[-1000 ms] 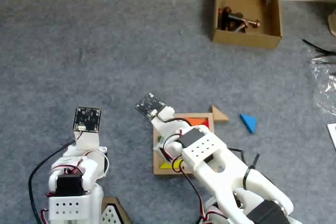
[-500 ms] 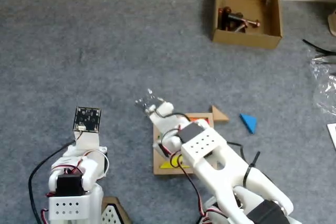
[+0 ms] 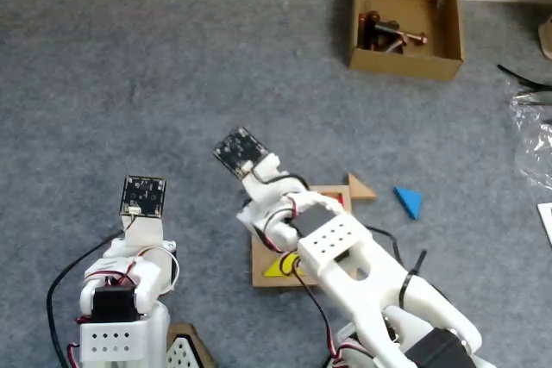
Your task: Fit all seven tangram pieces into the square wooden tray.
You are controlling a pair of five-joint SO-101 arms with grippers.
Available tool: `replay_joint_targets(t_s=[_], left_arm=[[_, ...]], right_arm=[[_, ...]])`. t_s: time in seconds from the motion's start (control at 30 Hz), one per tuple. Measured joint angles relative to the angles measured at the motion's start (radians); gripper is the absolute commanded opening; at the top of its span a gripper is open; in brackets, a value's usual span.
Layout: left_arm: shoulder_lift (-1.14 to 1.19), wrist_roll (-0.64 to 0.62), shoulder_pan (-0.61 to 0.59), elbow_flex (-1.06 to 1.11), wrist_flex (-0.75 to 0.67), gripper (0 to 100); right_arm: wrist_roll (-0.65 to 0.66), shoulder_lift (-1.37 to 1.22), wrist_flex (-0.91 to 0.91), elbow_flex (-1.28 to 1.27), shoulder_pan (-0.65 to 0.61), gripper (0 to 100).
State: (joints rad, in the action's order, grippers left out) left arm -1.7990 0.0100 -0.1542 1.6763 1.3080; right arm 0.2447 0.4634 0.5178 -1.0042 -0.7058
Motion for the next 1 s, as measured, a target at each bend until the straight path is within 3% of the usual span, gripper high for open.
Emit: replay_joint_targets(t_s=[0.3, 1.0], left_arm=[[0.0, 0.0, 0.0, 0.0, 0.0, 1], [0.0, 0.0, 0.0, 0.0, 0.0, 1]], right_arm=[[0.003, 0.0, -0.017, -0.054, 0.074, 0.5], [0.0, 0.0, 0.038, -0.114, 0.066, 0.5]])
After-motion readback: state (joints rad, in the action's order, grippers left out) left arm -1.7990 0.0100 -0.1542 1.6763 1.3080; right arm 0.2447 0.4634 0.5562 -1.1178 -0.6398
